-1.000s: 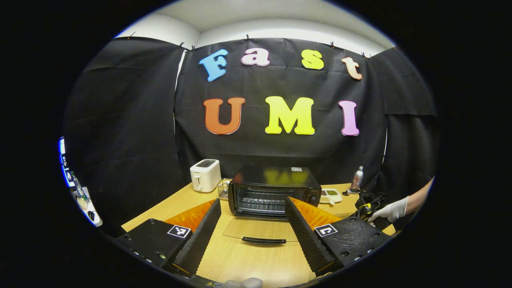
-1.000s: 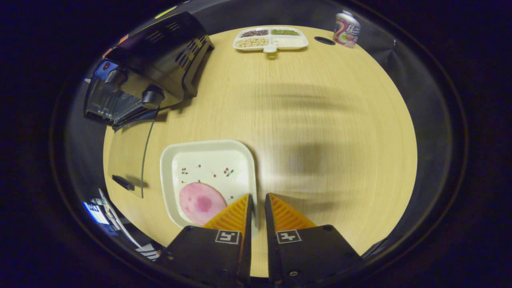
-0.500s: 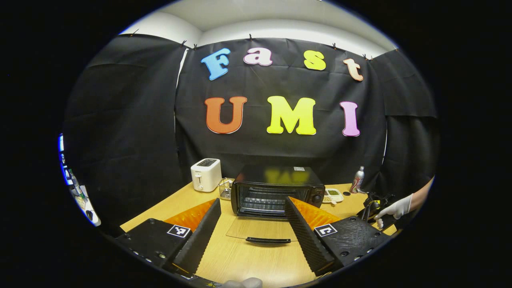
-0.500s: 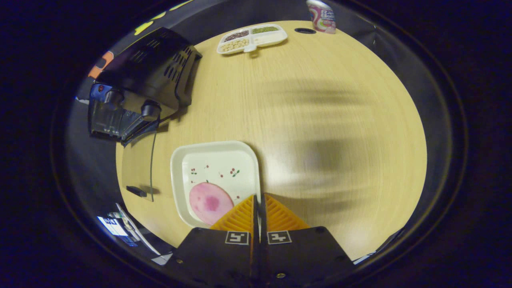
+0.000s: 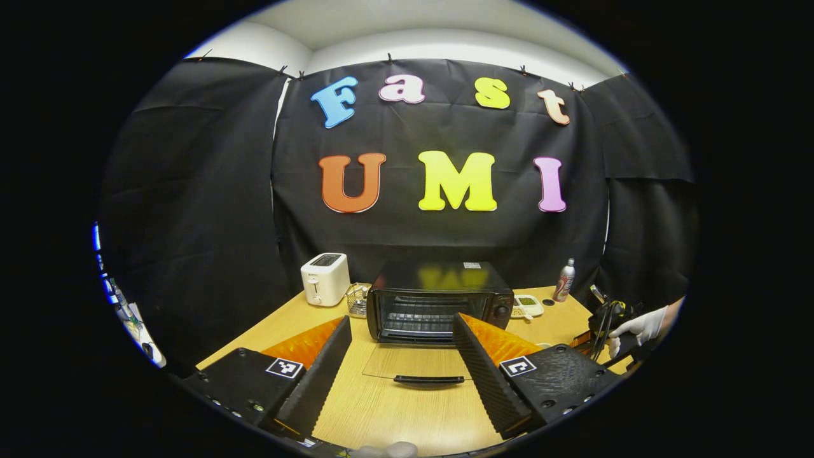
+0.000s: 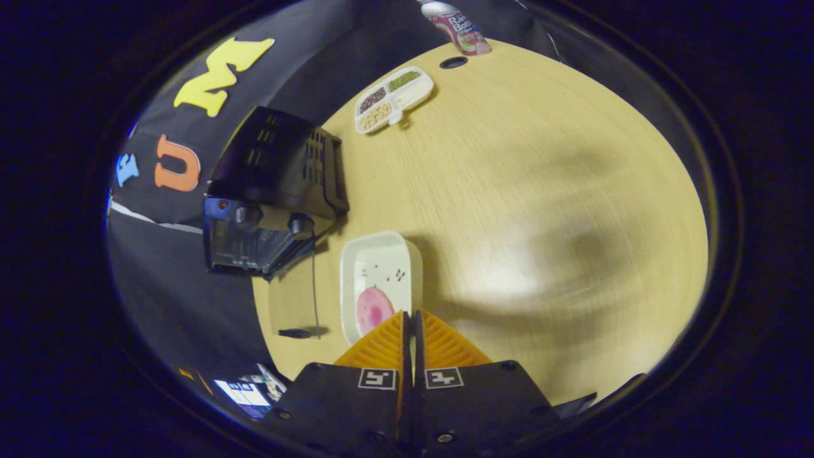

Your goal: Open the electric oven with the left hand, put the food in, and close the electric oven.

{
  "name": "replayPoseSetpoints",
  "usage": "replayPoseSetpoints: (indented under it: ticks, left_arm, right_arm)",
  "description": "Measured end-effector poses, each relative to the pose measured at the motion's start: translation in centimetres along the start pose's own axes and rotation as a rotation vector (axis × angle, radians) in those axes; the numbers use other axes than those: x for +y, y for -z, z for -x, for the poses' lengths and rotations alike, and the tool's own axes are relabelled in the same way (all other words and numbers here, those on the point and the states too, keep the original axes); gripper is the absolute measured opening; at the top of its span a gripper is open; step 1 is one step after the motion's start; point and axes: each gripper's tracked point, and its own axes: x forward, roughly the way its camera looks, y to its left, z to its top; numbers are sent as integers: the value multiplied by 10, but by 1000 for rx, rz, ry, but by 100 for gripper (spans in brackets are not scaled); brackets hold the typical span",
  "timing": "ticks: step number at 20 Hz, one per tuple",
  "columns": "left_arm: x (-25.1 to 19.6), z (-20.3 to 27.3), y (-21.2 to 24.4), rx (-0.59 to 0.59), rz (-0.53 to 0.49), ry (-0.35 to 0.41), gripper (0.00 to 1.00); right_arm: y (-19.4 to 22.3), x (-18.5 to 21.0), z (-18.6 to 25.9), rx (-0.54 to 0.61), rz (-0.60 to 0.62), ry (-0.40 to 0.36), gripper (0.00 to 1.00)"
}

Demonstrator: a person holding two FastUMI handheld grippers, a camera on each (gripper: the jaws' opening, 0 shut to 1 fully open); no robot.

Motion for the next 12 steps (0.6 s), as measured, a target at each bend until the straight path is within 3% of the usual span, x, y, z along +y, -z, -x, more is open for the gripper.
replayPoseSetpoints:
  ticks: [6,7,8,12]
  left_arm:
    - [-2,1,-5,-8,-22,26,96]
    - [-1,0,-3,0,-25,25,96]
    - [0,-1,-3,0,-27,26,97]
    - [0,1,-7,-1,-37,36,97]
  right_arm:
    - [8,37,21,-83,2,-107,4]
    - [11,41,23,-93,1,-133,0]
    - [12,40,25,-105,-7,-147,4]
    - [8,23,33,-142,-49,-165,0]
